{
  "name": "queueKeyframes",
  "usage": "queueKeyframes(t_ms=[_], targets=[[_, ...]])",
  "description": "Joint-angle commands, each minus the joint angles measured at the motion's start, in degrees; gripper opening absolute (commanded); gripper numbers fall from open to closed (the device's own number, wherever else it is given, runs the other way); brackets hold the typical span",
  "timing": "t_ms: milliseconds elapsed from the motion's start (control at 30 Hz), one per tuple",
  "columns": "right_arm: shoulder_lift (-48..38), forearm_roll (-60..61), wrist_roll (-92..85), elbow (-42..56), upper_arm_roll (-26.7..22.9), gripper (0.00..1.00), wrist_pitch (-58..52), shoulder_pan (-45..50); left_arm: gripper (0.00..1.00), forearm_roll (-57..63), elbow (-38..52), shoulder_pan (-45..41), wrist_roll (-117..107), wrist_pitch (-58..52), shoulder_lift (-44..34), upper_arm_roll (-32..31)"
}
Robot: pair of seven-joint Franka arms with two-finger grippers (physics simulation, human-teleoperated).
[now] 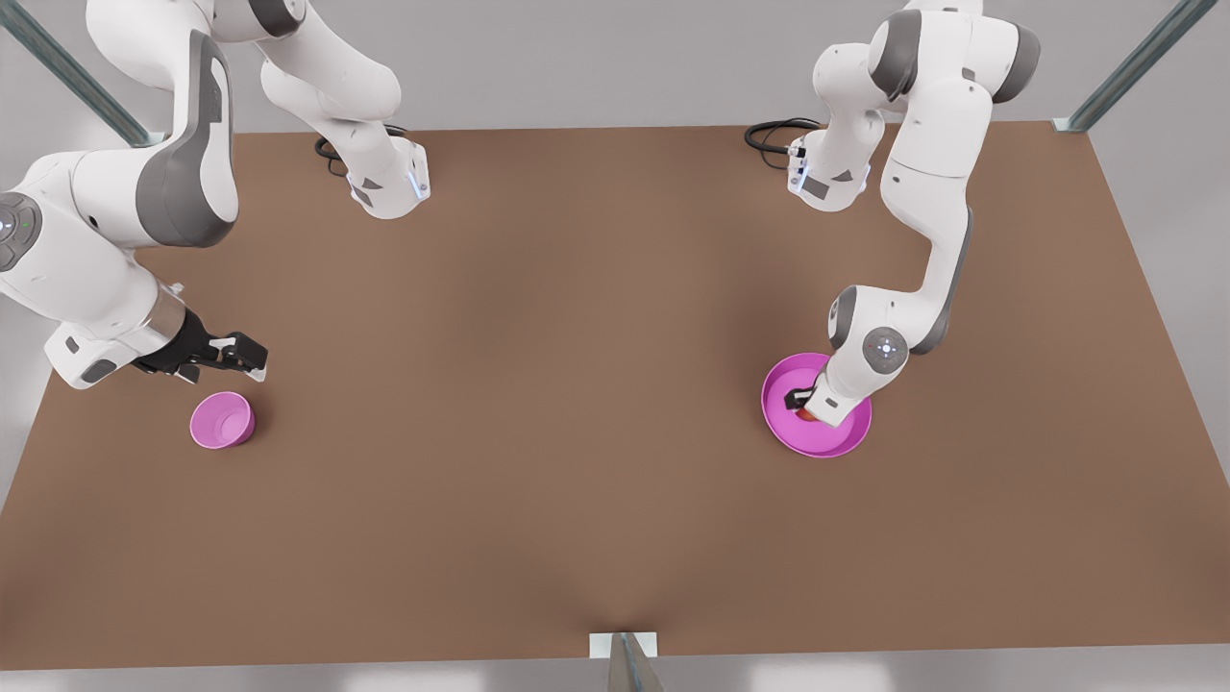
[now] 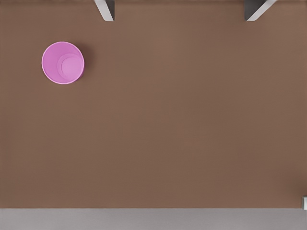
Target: Use the left arm to pick up the apple from the plate, transfer it to the gripper of the right arm, and then use the right arm to place it into the bowl
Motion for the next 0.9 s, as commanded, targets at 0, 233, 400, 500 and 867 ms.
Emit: queueKeyframes(t_ms=[0, 233, 400, 500, 867], targets=[[-0.1, 0.0, 1.2, 0.0, 0.0, 1.00, -0.1, 0.0, 0.84, 0.1, 0.0, 0.0, -4.0, 0.7, 0.0, 0.0], [-0.1, 0.0, 0.9, 0.0, -0.1, 1.00, -0.1, 0.0, 0.74, 0.1, 0.1, -0.2, -4.0, 1.3, 1.7, 0.0], [-0.1, 0.0, 1.2, 0.2, 0.1, 1.00, -0.1, 0.2, 0.73, 0.1, 1.0, -0.2, -3.9, -7.7, -3.7, -0.1], [-0.1, 0.0, 0.9, 0.3, 0.5, 1.00, 0.0, -0.1, 0.73, -11.4, 9.5, -1.5, -14.6, -19.5, -5.0, -0.4], [-0.1, 0.1, 0.5, -0.1, 0.4, 1.00, -1.0, -0.3, 0.71, -80.1, 34.1, -9.7, -47.4, -33.5, 2.9, -1.7]])
